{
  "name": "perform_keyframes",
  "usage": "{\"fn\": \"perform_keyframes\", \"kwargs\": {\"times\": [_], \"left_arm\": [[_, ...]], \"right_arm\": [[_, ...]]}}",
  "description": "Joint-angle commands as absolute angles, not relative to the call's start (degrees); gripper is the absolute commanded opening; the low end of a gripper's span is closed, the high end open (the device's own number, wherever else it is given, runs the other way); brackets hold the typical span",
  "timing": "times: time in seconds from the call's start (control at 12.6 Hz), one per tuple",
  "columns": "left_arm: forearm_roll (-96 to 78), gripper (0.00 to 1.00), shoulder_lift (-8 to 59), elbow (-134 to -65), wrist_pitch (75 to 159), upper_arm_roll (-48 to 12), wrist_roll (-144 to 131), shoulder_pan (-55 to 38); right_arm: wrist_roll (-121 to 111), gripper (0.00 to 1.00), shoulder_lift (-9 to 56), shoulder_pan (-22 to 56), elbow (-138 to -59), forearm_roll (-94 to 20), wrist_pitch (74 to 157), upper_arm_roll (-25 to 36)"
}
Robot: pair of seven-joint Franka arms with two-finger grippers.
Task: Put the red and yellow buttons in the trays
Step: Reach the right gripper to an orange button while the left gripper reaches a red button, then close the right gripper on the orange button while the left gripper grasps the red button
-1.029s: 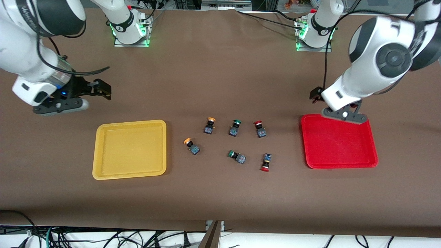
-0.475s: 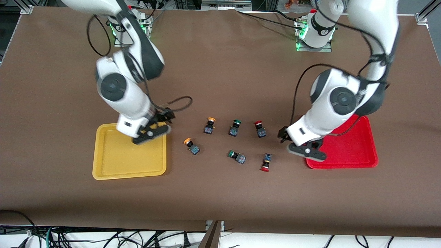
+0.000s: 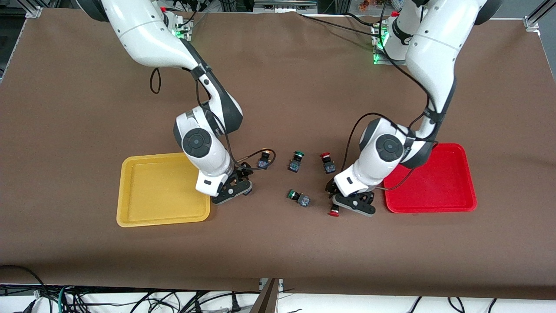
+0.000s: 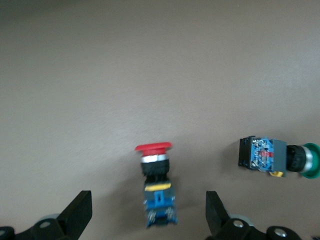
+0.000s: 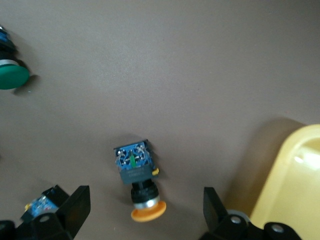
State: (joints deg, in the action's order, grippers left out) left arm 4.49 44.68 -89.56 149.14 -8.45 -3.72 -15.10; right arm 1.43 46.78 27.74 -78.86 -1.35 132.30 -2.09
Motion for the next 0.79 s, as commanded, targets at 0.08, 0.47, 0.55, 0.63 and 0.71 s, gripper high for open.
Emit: {"fn": "perform_keyframes", "kwargs": {"times": [0.08,0.47,0.55,0.63,0.71], "left_arm": [[5.98,1.0,46.93,-88.33,149.85,-7.82,-2.82,-16.61],[7.02,1.0,47.63,-88.42,149.85,-7.82,-1.59,-16.96],[8.25,0.98,47.72,-88.42,149.85,-7.82,-0.45,-16.88],[8.52,0.76,48.25,-88.33,149.94,-7.91,-0.35,-16.7],[8.53,0.55,48.51,-88.33,149.94,-7.91,-0.35,-16.61]], "right_arm": [[2.29,1.0,49.92,28.3,-78.04,-4.38,136.39,-1.76],[4.3,0.79,52.12,29.35,-80.06,-5.71,140.96,-1.76],[4.83,0.66,52.12,29.44,-80.5,-5.71,141.41,-1.76],[4.4,0.52,51.86,29.36,-80.42,-5.71,141.33,-1.76],[4.05,0.39,51.51,29.01,-80.42,-5.71,140.98,-1.76]]}}
